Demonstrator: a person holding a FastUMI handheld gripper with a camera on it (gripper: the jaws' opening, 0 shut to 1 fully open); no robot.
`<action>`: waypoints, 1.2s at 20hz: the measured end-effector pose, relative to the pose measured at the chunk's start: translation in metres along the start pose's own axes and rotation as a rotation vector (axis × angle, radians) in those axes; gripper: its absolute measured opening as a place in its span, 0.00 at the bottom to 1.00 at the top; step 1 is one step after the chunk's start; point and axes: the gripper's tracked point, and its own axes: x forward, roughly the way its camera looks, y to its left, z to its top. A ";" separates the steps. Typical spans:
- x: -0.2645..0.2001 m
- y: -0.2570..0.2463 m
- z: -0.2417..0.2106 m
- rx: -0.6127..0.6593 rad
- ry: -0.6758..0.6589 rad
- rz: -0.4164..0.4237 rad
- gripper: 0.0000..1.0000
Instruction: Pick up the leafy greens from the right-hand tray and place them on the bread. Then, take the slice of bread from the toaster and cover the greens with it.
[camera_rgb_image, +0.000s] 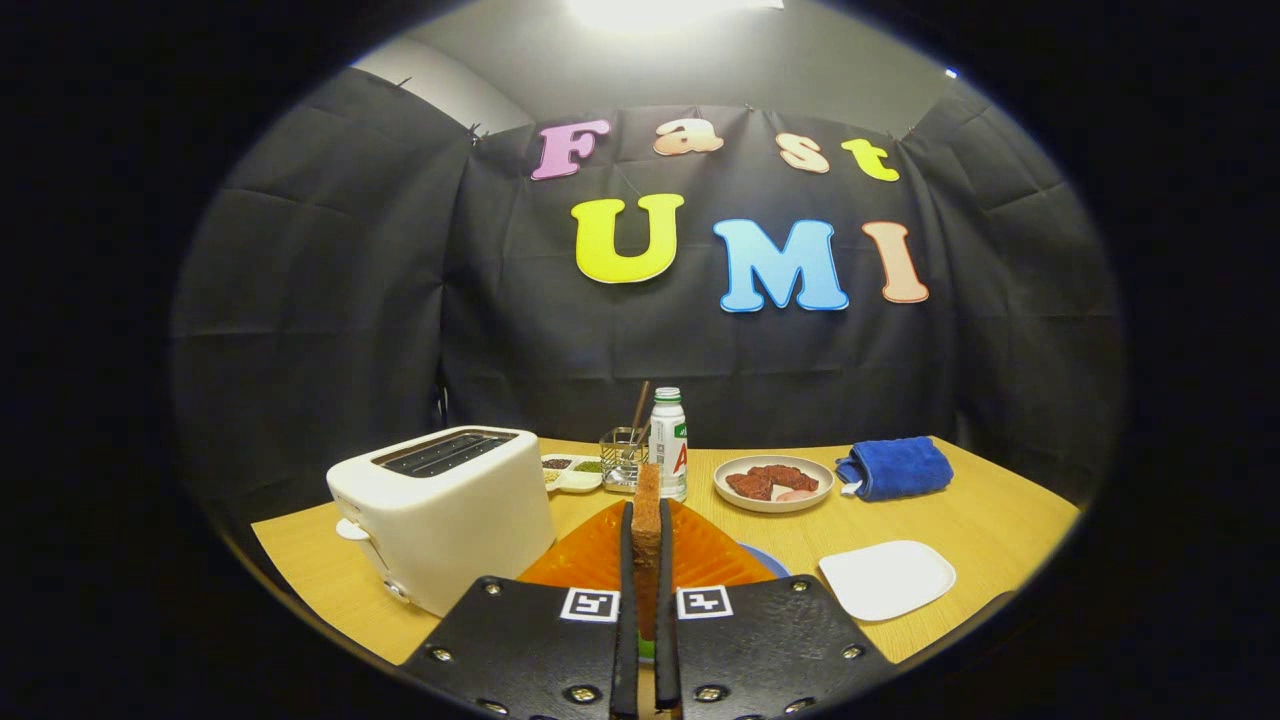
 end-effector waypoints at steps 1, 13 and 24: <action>0.002 -0.001 -0.002 0.002 0.000 0.000 0.07; 0.013 0.021 -0.016 0.020 0.025 0.038 0.07; 0.017 0.019 -0.031 0.064 0.059 0.052 0.07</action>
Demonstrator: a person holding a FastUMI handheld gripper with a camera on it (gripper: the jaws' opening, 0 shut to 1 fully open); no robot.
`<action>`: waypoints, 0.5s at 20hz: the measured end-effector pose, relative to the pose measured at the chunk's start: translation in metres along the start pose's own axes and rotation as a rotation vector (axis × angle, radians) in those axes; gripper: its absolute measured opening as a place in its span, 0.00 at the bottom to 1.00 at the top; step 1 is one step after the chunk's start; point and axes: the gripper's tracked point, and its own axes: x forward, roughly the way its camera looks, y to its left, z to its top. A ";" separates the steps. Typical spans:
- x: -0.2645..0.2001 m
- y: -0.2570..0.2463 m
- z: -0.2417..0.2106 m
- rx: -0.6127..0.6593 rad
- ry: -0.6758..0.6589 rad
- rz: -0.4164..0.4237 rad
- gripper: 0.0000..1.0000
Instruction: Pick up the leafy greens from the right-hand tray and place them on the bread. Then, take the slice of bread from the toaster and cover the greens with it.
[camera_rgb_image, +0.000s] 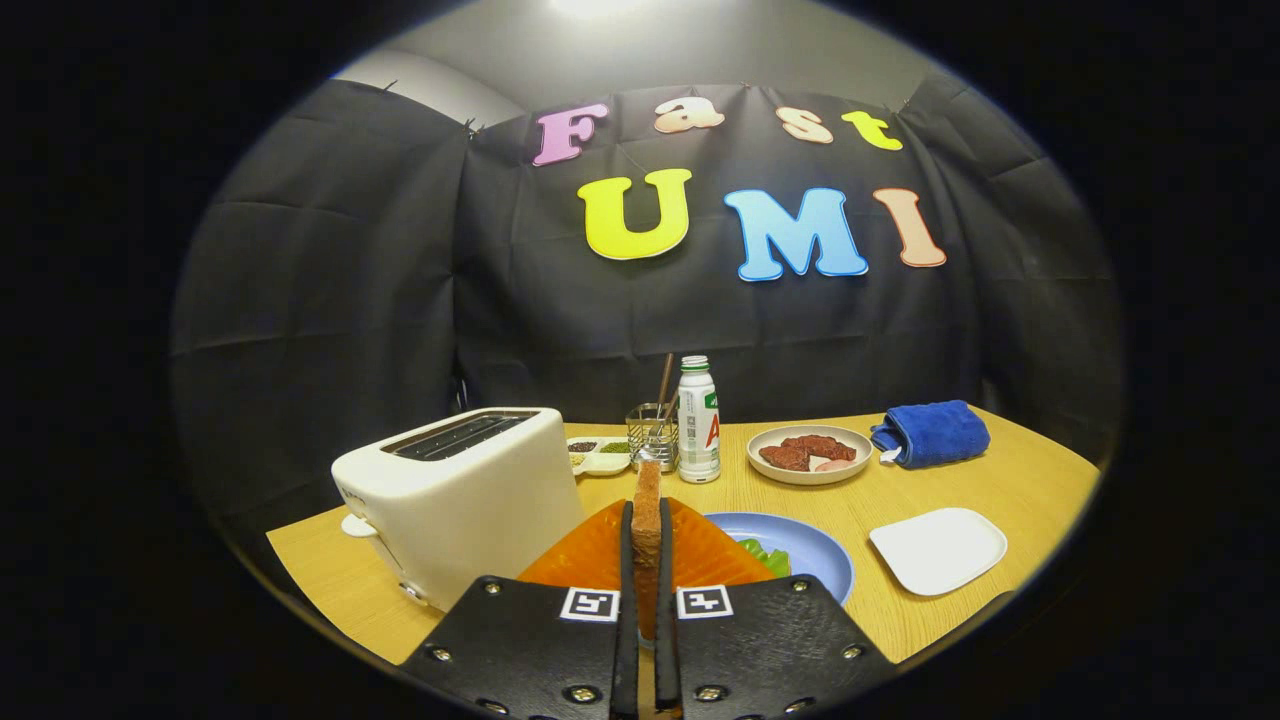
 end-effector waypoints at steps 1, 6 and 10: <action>0.000 -0.004 -0.001 0.002 0.004 -0.006 0.07; 0.001 -0.028 -0.007 0.017 0.018 -0.030 0.07; 0.002 -0.051 -0.014 -0.011 0.036 -0.072 0.07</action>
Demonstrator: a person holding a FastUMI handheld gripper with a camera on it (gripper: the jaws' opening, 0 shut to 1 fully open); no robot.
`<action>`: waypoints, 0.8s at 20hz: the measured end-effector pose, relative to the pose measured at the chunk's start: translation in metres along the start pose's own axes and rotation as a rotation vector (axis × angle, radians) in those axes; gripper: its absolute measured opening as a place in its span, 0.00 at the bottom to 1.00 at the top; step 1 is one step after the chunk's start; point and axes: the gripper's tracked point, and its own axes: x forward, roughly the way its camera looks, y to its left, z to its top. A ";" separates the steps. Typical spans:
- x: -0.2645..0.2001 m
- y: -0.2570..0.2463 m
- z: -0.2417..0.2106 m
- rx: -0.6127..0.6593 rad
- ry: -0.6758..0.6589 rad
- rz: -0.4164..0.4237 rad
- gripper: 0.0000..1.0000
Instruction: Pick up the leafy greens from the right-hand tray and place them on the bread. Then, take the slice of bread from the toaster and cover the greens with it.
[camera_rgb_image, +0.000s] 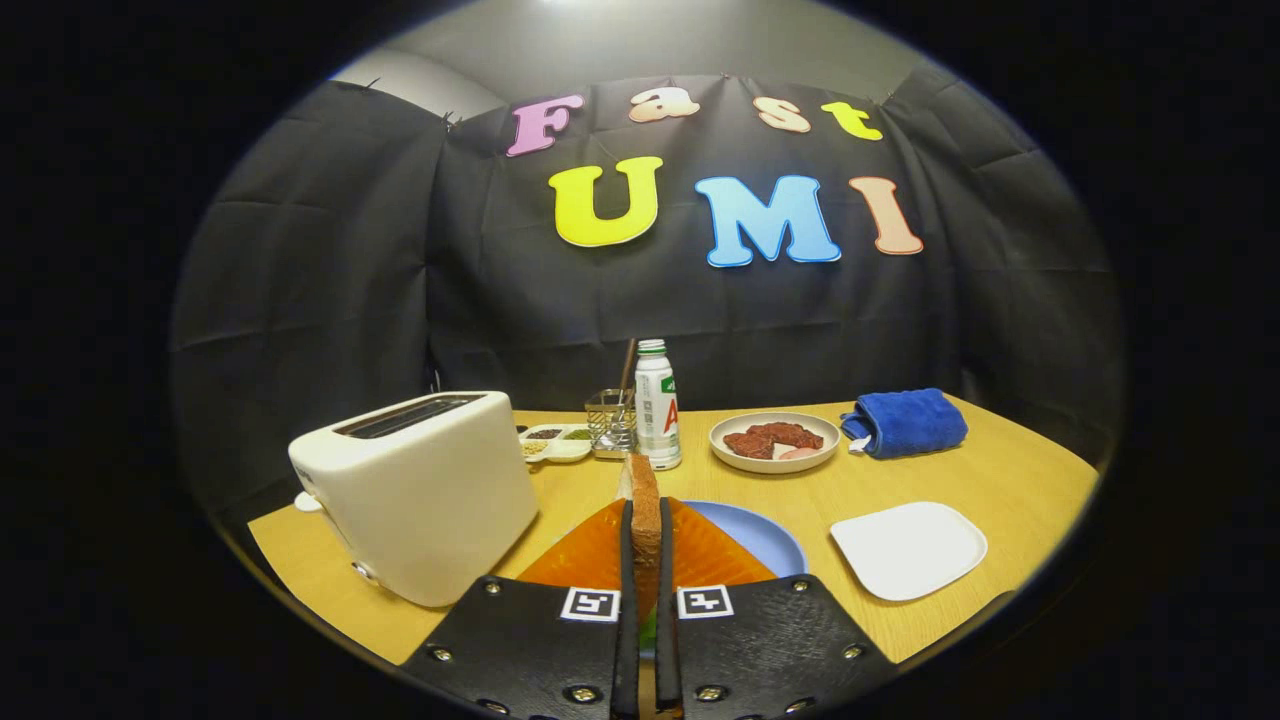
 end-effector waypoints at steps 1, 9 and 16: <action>0.001 -0.005 -0.004 -0.002 0.010 -0.010 0.07; 0.009 -0.031 -0.016 0.029 0.056 -0.037 0.11; 0.017 -0.043 -0.024 0.023 0.079 -0.054 0.17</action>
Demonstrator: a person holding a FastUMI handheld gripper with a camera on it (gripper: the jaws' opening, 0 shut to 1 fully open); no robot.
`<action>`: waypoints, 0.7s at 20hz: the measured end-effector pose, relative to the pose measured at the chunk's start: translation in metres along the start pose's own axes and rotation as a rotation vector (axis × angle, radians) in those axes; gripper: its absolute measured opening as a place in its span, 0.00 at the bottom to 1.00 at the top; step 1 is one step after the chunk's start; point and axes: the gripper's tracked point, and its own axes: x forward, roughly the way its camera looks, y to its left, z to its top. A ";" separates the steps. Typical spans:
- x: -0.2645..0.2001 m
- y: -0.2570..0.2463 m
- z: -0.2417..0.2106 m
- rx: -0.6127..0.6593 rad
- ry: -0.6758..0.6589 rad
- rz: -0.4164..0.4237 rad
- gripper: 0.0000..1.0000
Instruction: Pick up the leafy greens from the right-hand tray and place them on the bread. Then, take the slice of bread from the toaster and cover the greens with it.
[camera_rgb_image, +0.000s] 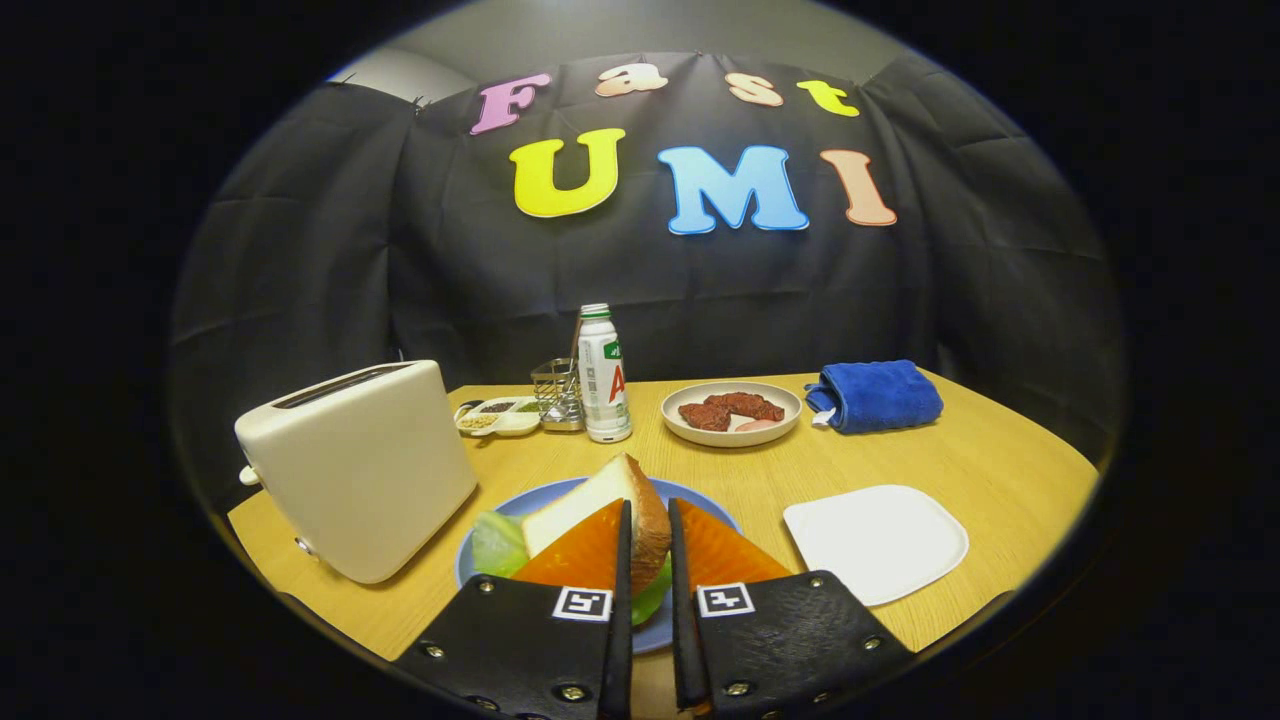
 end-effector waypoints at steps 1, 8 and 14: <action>0.001 -0.001 0.000 0.000 0.003 -0.001 0.17; 0.007 -0.014 -0.002 -0.029 0.014 -0.037 0.30; 0.006 -0.021 0.010 -0.072 -0.019 -0.046 0.33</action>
